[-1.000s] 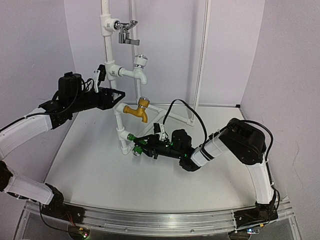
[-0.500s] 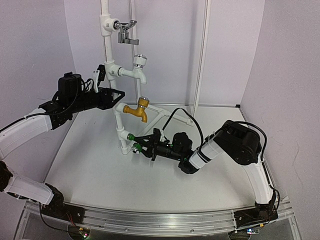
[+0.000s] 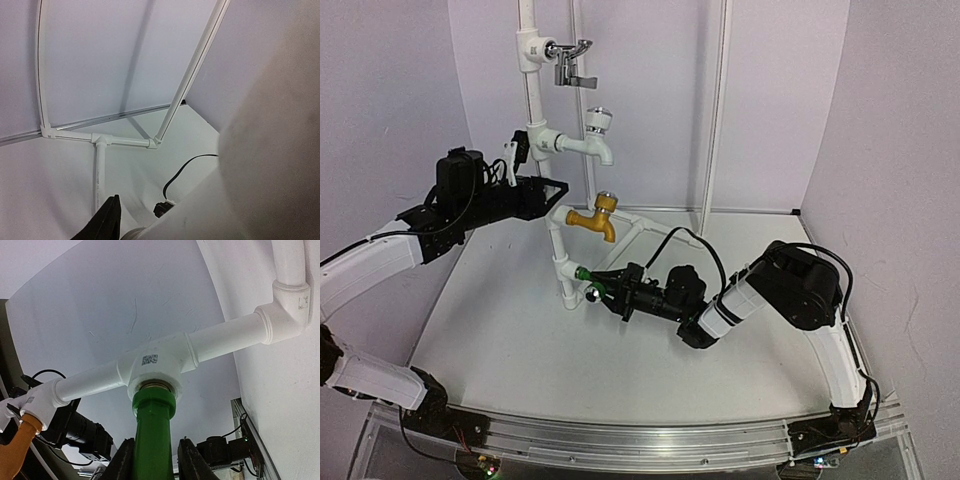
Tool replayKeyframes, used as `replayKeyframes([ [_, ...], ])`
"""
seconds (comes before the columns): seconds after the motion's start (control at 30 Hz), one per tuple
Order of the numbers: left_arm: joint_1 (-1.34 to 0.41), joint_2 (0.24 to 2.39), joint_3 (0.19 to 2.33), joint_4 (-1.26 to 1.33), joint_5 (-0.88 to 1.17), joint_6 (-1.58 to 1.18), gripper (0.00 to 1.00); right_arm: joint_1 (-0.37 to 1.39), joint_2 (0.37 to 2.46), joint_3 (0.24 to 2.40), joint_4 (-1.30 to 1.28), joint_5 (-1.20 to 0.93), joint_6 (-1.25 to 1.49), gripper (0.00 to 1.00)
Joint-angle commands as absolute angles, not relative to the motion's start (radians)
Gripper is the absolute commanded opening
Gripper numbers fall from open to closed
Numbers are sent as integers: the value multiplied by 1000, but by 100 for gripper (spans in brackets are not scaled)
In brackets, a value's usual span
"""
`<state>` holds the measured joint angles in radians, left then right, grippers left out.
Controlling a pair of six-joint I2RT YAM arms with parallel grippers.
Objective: Install the water faucets
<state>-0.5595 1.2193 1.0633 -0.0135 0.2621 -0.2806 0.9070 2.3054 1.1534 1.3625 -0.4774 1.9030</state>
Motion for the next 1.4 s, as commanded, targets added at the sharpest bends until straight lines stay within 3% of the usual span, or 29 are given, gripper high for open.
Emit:
replayKeyframes([
  [0.0,-628,1155,1031,-121,355,-512,0,851,2320,1158,1431,-293,1917,18],
  [0.23,-627,1156,1030,-121,329,-514,0,851,2298,1126,1441,-289,1885,37],
  [0.37,-627,1157,1032,-123,323,-506,0,850,2280,1097,1452,-280,1859,68],
  [0.57,-625,1153,1029,-126,314,-497,0,838,2236,1026,1452,-278,1824,98],
  [0.73,-623,1154,1030,-129,312,-495,0,791,2129,872,1453,-296,1680,98],
  [0.9,-619,1146,1030,-131,325,-493,0,683,1949,727,1361,-451,1345,98],
  [1.0,-618,1144,1026,-130,338,-491,0,654,1827,775,1040,-609,921,98],
  [1.13,-617,1143,1024,-130,350,-486,0,701,1663,861,524,-528,241,98],
  [1.37,-616,1151,1027,-130,356,-476,0,736,1529,855,337,-495,-462,98],
])
